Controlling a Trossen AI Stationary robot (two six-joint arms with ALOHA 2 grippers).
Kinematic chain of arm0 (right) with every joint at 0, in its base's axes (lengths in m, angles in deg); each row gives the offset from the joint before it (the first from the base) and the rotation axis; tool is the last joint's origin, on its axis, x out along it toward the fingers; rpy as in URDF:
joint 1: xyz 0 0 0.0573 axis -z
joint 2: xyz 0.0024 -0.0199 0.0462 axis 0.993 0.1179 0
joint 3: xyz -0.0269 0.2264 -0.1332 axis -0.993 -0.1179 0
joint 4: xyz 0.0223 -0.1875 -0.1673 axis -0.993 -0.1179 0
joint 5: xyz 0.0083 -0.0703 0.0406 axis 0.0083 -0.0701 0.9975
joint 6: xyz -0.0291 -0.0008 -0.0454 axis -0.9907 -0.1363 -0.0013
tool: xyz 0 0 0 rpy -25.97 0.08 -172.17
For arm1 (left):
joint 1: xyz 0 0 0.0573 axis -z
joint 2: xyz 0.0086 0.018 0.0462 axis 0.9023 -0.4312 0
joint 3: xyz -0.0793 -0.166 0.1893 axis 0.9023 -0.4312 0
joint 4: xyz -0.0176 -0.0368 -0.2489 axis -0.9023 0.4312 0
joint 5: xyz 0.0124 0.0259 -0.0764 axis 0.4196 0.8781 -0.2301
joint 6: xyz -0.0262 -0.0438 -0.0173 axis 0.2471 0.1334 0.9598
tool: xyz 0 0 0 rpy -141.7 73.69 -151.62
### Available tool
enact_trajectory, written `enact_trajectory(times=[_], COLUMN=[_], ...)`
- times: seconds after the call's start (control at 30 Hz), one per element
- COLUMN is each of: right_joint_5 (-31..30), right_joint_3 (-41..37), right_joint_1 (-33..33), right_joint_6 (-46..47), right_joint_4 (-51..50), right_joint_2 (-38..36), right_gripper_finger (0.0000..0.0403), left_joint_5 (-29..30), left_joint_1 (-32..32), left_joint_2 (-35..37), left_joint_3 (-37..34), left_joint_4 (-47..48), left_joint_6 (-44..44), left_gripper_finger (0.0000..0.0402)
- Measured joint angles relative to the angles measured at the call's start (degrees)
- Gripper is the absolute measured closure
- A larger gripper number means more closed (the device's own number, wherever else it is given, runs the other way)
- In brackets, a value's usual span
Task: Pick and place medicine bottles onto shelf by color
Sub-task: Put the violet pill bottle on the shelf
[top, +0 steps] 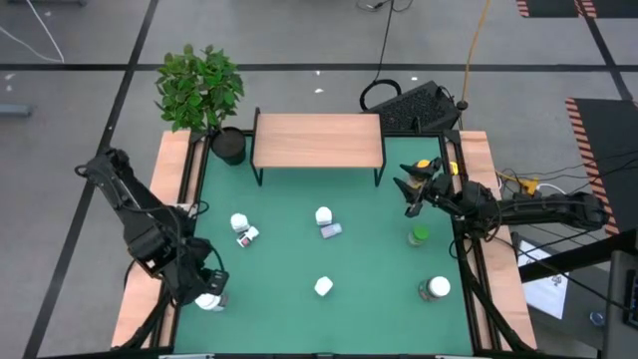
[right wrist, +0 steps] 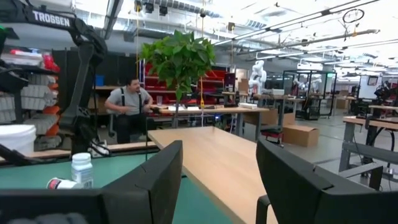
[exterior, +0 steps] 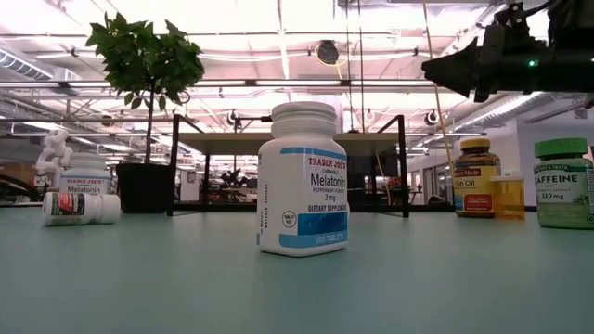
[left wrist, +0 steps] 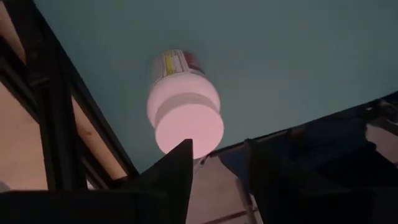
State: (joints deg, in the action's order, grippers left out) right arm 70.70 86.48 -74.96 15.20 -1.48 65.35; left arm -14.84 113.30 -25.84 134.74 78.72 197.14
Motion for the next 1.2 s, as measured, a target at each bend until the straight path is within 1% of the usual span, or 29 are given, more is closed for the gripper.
enact_trajectory(times=[0.1,0.2,0.3,0.43,0.57,0.67,0.73,0.83,0.97,1.07,1.2], right_joint_5=[0.03,-0.01,-0.02,0.02,0.04,0.06,0.07,0.08,0.07,0.08,0.08], right_joint_3=[-0.02,-0.02,-0.02,-0.02,-0.02,-0.02,-0.02,-0.02,-0.02,-0.02,-0.02], right_joint_1=[0.00,0.00,0.00,0.00,0.00,0.00,0.00,0.00,0.00,0.00,0.00], right_joint_6=[0.31,1.19,1.79,3.03,3.57,4.48,4.52,4.54,4.55,4.54,4.54], right_joint_4=[1.12,1.36,1.26,1.05,0.55,0.10,-0.34,-0.90,-0.84,-0.82,-0.82], right_joint_2=[0.57,1.10,1.65,2.17,2.78,3.26,3.60,4.05,4.25,4.25,4.25], right_gripper_finger=[0.0202,0.0202,0.0202,0.0202,0.0202,0.0202,0.0202,0.0202,0.0202,0.0202,0.0202], left_joint_5=[-1.76,-2.16,-2.19,-2.19,-2.19,-1.53,-0.25,-0.52,-0.70,-2.09,-4.92], left_joint_1=[0.04,0.11,0.11,0.11,0.11,0.11,0.31,0.33,0.33,0.33,0.39], left_joint_2=[-1.57,-3.06,-3.98,-4.13,-4.13,-4.09,-4.09,-4.09,-4.11,-4.11,-4.11], left_joint_3=[0.00,0.00,0.00,0.00,0.00,-1.19,-3.12,-5.96,-7.50,-7.50,-7.50], left_joint_4=[-2.44,-4.77,-5.46,-5.22,-1.76,-0.91,-2.10,-7.40,-9.16,-9.13,-9.45], left_joint_6=[1.40,2.02,2.37,2.63,2.92,4.19,5.80,6.77,9.12,9.78,10.30], left_gripper_finger=[0.0249,0.0226,0.0188,0.0124,0.0063,0.0028,0.0014,0.0011,0.0023,0.0045,0.0086])
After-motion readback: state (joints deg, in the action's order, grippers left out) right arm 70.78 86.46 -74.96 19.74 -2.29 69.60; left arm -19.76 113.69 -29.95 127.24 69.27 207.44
